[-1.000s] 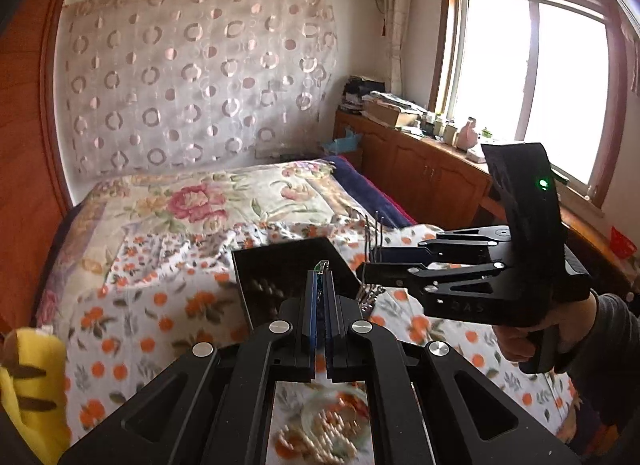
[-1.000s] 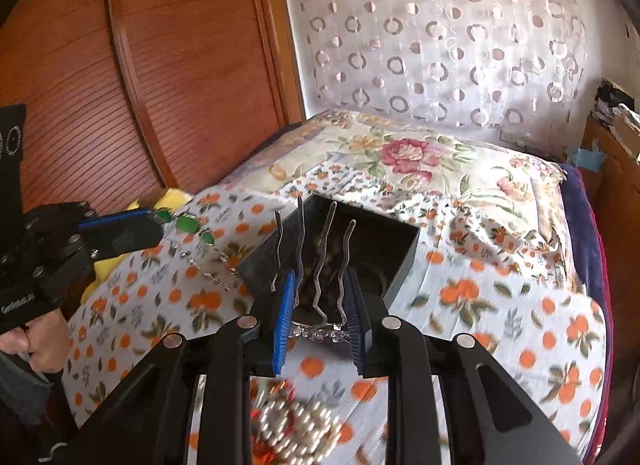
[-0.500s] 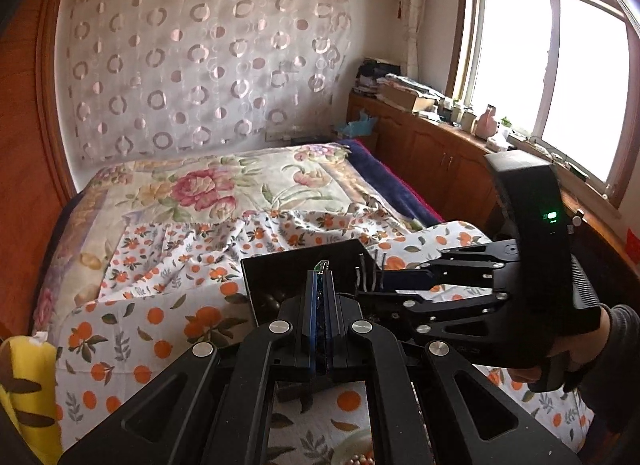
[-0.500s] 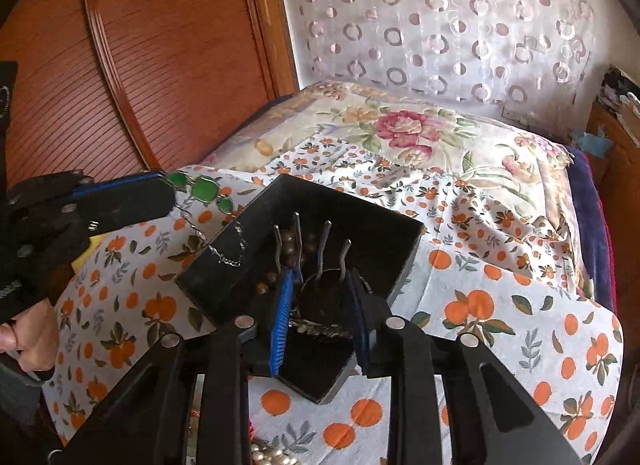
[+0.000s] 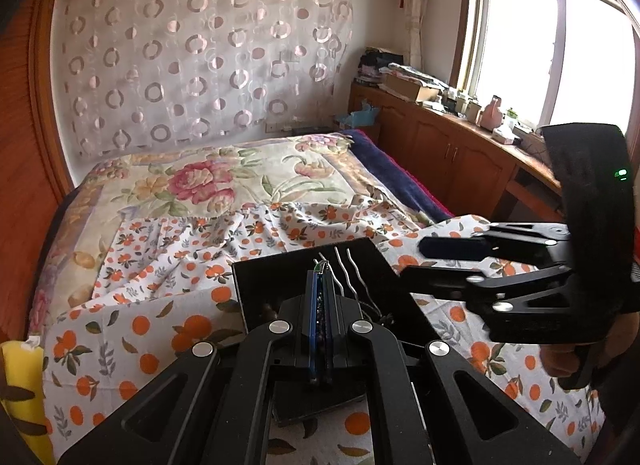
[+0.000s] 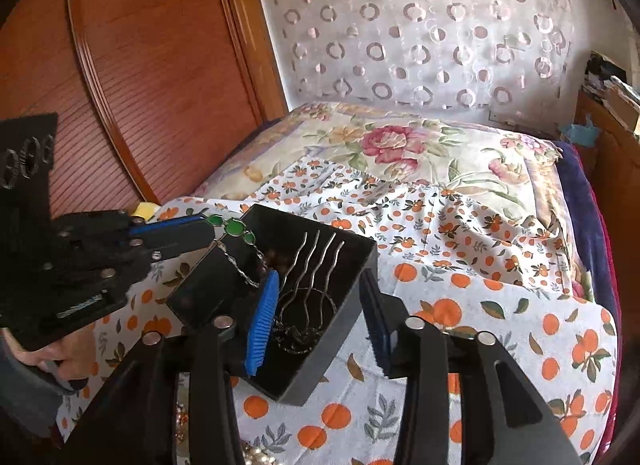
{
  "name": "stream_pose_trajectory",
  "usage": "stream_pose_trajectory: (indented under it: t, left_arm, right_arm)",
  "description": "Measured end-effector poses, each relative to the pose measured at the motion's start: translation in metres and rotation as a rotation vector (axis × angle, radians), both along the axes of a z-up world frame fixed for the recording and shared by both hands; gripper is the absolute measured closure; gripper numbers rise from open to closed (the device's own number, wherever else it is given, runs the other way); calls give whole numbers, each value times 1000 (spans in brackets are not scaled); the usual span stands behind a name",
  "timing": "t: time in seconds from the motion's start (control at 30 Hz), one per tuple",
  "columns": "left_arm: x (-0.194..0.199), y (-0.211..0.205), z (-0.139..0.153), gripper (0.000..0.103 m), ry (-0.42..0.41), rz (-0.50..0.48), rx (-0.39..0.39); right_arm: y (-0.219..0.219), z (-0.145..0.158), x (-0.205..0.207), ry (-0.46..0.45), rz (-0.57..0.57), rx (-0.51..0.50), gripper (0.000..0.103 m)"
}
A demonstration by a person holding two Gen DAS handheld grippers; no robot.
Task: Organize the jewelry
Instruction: 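Carry the silver hair comb over the black box and open the right tool, then move the left tool from the box down to the pearl necklaces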
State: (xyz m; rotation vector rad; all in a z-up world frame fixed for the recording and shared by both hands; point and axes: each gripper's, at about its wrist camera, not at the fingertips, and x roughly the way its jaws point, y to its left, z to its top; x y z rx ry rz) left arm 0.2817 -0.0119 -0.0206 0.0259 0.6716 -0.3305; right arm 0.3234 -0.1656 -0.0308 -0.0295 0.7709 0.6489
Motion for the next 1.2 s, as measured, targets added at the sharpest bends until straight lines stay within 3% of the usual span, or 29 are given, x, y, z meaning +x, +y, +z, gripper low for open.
stream_pose_trajectory:
  t: [0.27, 0.33, 0.4, 0.77, 1.2]
  left_arm:
    - [-5, -3, -1, 100, -2, 14, 21]
    - [-7, -2, -1, 95, 4, 23, 25]
    - [-11, -2, -1, 81, 5, 30, 31]
    - [-57, 3, -13, 58, 33, 47, 47]
    - [-123, 41, -49, 58, 144, 87, 55]
  right_arm:
    - [-15, -4, -25, -25, -28, -20, 53]
    - [-18, -6, -31, -27, -33, -25, 53]
    - [-21, -8, -40, -32, -38, -33, 53]
    - [-24, -31, -93, -6, -25, -74, 53]
    - [-12, -56, -133, 25, 24, -130, 54]
